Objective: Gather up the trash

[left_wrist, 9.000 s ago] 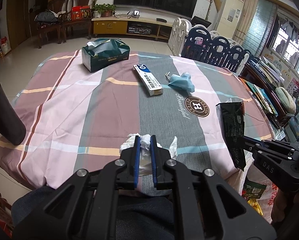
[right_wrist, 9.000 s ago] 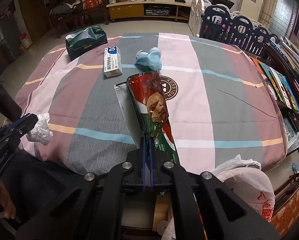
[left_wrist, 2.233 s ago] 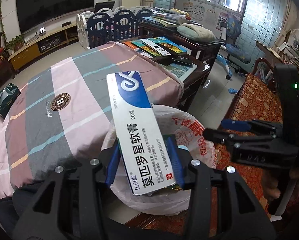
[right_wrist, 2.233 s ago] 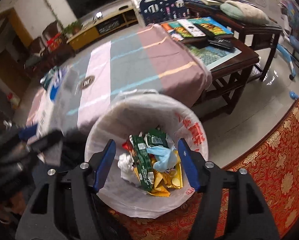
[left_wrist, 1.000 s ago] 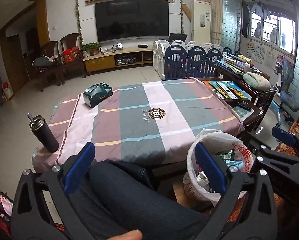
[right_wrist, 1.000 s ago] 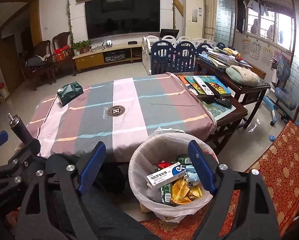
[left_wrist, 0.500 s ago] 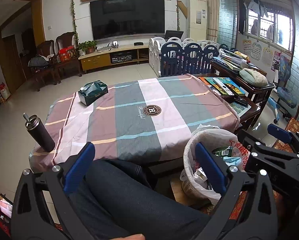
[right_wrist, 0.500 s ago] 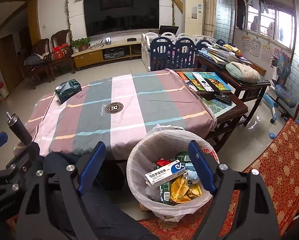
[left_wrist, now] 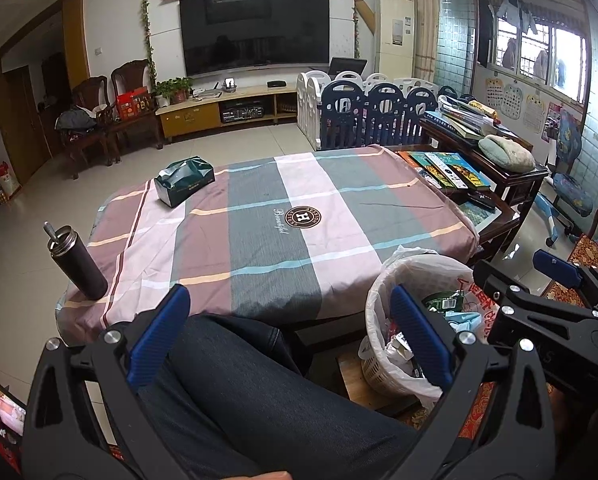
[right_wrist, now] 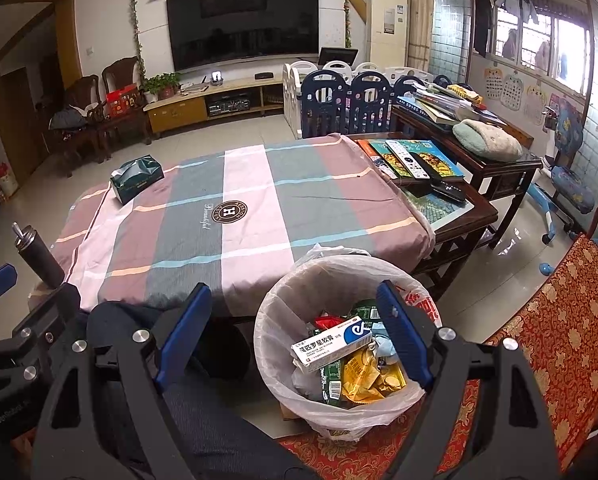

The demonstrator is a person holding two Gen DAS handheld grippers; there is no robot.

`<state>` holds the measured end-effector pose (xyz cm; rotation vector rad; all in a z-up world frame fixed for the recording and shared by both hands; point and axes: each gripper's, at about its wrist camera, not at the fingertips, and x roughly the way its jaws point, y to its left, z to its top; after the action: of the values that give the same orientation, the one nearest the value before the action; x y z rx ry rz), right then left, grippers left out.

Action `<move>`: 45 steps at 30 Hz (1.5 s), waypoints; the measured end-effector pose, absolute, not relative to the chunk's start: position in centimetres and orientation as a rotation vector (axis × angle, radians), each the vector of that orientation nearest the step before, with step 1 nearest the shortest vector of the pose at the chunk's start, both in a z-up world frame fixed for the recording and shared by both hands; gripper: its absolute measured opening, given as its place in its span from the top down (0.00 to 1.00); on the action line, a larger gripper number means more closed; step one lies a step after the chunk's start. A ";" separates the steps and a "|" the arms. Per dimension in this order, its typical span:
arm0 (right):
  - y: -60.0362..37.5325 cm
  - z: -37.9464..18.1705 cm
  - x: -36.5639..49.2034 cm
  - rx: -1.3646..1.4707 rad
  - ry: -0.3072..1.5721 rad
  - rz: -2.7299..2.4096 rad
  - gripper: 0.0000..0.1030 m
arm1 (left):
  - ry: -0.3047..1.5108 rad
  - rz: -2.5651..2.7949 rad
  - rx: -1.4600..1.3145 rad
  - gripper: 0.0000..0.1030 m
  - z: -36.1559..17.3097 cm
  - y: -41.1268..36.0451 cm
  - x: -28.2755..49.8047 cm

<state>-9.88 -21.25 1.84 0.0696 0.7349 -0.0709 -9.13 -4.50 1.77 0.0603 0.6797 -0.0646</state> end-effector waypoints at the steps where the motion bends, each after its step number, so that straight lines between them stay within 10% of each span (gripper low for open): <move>1: -21.3 1.8 -9.9 0.070 0.735 -0.071 0.20 | 0.680 -0.064 0.059 0.03 1.7 -4.4 -9.1; 45: -21.0 1.6 -9.9 0.068 0.743 -0.072 0.20 | 0.696 -0.058 0.045 0.03 1.3 -3.8 -8.9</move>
<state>-9.91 -21.00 1.58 0.0682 0.7434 -0.0719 -8.89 -3.78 1.34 0.0454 0.6956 -0.0581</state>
